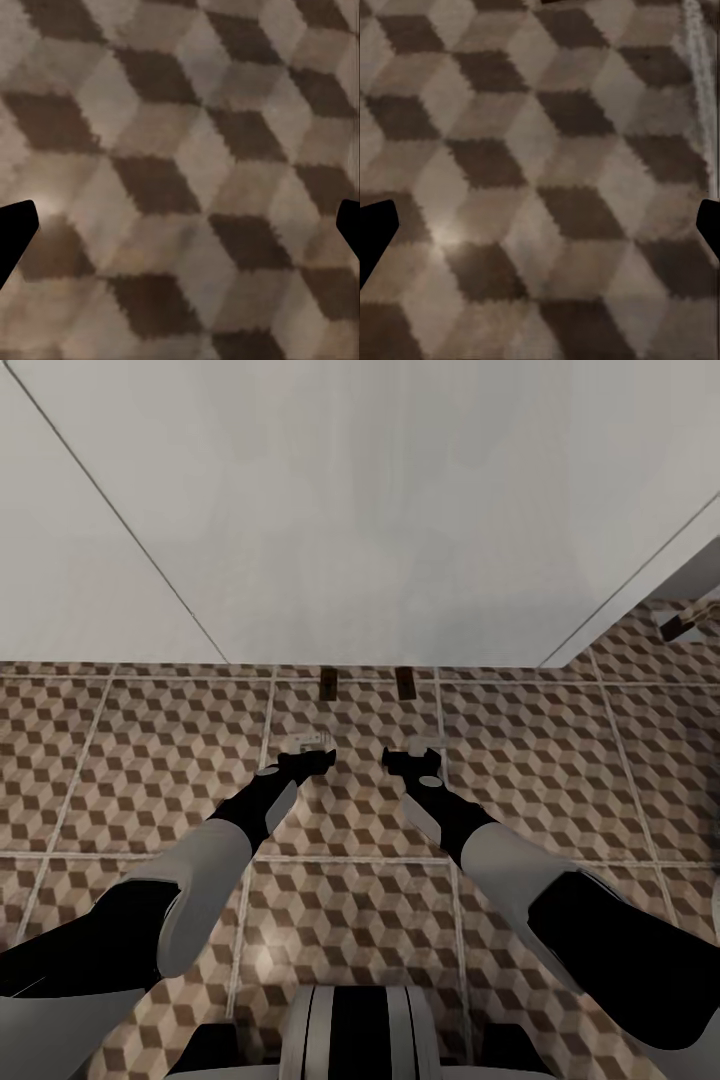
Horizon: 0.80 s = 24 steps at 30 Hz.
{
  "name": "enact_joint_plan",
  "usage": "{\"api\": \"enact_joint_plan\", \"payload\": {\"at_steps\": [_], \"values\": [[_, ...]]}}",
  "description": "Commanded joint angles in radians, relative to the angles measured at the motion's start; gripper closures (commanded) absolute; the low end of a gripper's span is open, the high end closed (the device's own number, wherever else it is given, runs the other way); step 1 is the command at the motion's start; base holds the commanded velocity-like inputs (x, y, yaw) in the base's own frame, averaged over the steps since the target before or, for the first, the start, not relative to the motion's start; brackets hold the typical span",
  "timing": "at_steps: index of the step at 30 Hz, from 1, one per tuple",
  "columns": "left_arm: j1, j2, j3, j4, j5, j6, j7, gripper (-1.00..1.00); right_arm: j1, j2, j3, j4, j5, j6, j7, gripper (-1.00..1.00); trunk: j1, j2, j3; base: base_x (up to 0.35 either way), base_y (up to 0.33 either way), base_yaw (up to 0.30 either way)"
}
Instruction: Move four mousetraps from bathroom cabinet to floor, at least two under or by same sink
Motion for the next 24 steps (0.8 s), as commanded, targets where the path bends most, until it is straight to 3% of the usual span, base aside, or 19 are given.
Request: {"api": "enact_joint_plan", "payload": {"at_steps": [1,24], "values": [[0.0,0.0,0.001,-0.002,0.005,0.006,-0.001,-1.0,-0.001,0.0,0.008,0.001,-0.011,-0.005,-0.004,-1.0,0.0,0.0,0.003,-0.002,0.0,0.0],[0.0,0.0,0.001,0.004,0.007,0.006,-0.008,-1.0,-0.001,0.0,0.008,0.001,-0.012,-0.005,-0.005,-1.0,-0.011,0.005,0.092,0.0,0.0,0.0]]}}
